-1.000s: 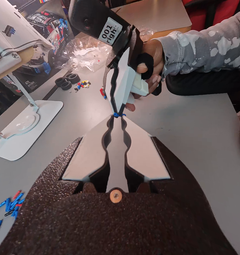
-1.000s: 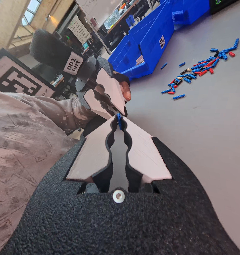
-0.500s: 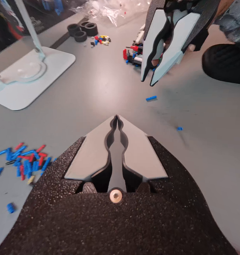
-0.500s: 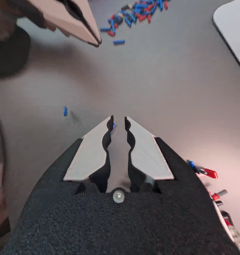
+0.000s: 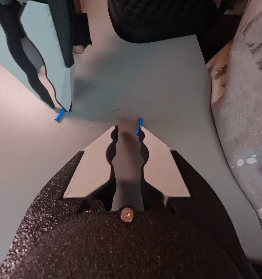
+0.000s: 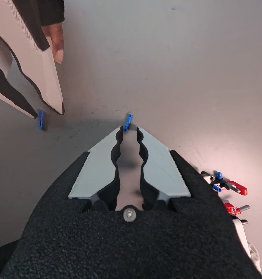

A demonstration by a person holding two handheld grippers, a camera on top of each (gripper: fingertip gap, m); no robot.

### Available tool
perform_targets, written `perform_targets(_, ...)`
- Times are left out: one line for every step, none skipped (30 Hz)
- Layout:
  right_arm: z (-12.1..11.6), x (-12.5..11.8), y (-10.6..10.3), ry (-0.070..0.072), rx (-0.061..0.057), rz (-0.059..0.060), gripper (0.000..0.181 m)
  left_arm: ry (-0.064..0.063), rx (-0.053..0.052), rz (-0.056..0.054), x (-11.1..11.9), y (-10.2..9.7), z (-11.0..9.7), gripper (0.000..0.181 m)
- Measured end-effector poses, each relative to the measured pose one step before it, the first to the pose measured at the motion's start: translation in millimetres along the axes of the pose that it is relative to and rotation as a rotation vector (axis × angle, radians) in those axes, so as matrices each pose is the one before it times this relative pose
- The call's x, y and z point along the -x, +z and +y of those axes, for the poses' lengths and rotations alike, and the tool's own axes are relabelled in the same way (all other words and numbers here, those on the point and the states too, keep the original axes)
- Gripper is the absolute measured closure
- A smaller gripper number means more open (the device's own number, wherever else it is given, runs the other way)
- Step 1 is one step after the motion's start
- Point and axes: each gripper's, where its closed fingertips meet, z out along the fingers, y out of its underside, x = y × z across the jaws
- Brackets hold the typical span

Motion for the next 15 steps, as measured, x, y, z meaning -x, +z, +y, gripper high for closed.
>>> perform_targets(0.06, 0.26, 0.07, -0.0011, -0.0005, 0.0007, 0.164, 0.018, 0.0149, 0.004, -1.66, 3.02, 1.85, 0.157)
perform_targets(-0.14, 0.03, 0.06, -0.0015, -0.0007, 0.0004, 0.165, 0.005, 0.0076, 0.0114, -2.39, 2.45, 0.94, 0.158)
perform_targets(-0.02, 0.12, 0.0, -0.0018, -0.0003, 0.0005, 0.165, 0.0009, 0.0059, 0.012, -2.31, 2.02, 0.95, 0.16)
perform_targets(-0.08, 0.09, 0.04, -0.0013, -0.0002, 0.0001, 0.165, 0.0053, -0.0017, 0.0018, -0.94, 0.75, -0.41, 0.165)
perform_targets(-0.09, 0.18, 0.03, -0.0026, -0.0006, 0.0004, 0.165, 0.0074, 0.0004, -0.0006, -0.47, 0.24, -0.19, 0.166)
perform_targets(-0.02, 0.36, 0.11, -0.0024, -0.001, -0.0007, 0.166, 0.006, 0.0025, 0.0005, -0.47, 0.22, -0.03, 0.167)
perform_targets(-0.04, 0.08, 0.02, -0.0001, -0.0009, -0.0004, 0.166, 0.0058, 0.0005, 0.0031, -0.82, 0.37, -0.19, 0.171)
perform_targets(0.04, 0.0, -0.01, 0.001, -0.0008, -0.0014, 0.166, 0.0068, -0.0023, 0.0068, -1.58, 0.64, -0.5, 0.178)
perform_targets(-0.1, 0.09, 0.05, 0.0001, -0.0016, -0.0017, 0.166, 0.008, -0.0033, 0.0009, -0.86, 0.68, -0.61, 0.179)
perform_targets(0.1, 0.07, -0.05, 0.0002, -0.0023, -0.0018, 0.166, 0.0072, -0.0005, -0.0012, -0.12, 0.22, -0.11, 0.18)
perform_targets(0.01, 0.03, 0.0, 0.0014, -0.0026, -0.0024, 0.166, -0.0004, -0.0002, 0.0031, -0.15, -0.06, -0.09, 0.181)
perform_targets(-0.08, -0.02, 0.04, 0.0003, -0.0033, -0.0026, 0.166, -0.0084, -0.0038, 0.006, 0.18, 0.09, -0.09, 0.181)
perform_targets(0.1, 0.01, -0.06, -0.0003, -0.003, -0.002, 0.166, -0.0125, -0.0058, 0.0078, 0.18, -0.11, -0.22, 0.181)
perform_targets(-0.07, 0.04, 0.03, -0.0006, -0.0027, -0.0014, 0.166, -0.0101, -0.0061, -0.0022, 1.58, -0.65, -0.16, 0.181)
perform_targets(-0.02, 0.03, -0.01, -0.003, -0.0025, -0.0009, 0.167, -0.0039, -0.0009, -0.0083, 2.19, -1.21, 0.21, 0.181)
